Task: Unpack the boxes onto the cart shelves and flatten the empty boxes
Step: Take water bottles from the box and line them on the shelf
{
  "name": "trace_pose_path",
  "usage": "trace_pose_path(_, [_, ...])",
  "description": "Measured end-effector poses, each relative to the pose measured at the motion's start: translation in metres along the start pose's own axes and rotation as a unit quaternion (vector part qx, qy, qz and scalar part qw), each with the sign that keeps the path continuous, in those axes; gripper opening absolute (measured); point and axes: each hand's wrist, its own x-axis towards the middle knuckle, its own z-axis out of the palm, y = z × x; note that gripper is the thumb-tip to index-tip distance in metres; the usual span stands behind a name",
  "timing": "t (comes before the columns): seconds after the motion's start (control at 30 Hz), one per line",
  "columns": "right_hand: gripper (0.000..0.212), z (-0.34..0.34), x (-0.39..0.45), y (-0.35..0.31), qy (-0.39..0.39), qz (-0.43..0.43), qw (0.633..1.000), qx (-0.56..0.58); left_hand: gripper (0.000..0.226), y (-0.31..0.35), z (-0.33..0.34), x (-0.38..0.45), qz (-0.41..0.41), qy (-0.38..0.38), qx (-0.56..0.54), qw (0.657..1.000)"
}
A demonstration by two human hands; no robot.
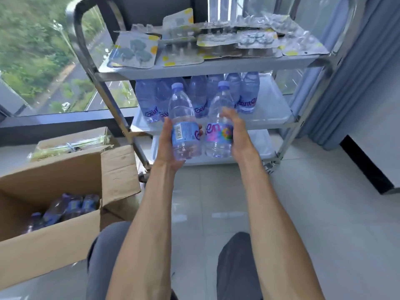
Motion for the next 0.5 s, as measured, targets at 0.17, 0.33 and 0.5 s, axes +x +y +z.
trace_pose_path(0.17, [0.048,-0.020,-0.033,0.005,0.026,0.003,0.996,0.087,0.066,-0.014,0.022,-0.001,0.015,0.006,-0.035,0.999])
trace_pose_path(0.33, [0.047,-0.036,-0.086,0.023,0.036,-0.029,0.993,0.104,0.042,-0.037,0.014,-0.035,-0.009,0.015,-0.076,0.997])
trace_pose_path(0.5, [0.046,-0.044,-0.129,0.024,0.018,-0.008,0.987,0.158,0.062,-0.059,0.008,-0.063,-0.058,-0.016,-0.067,0.996])
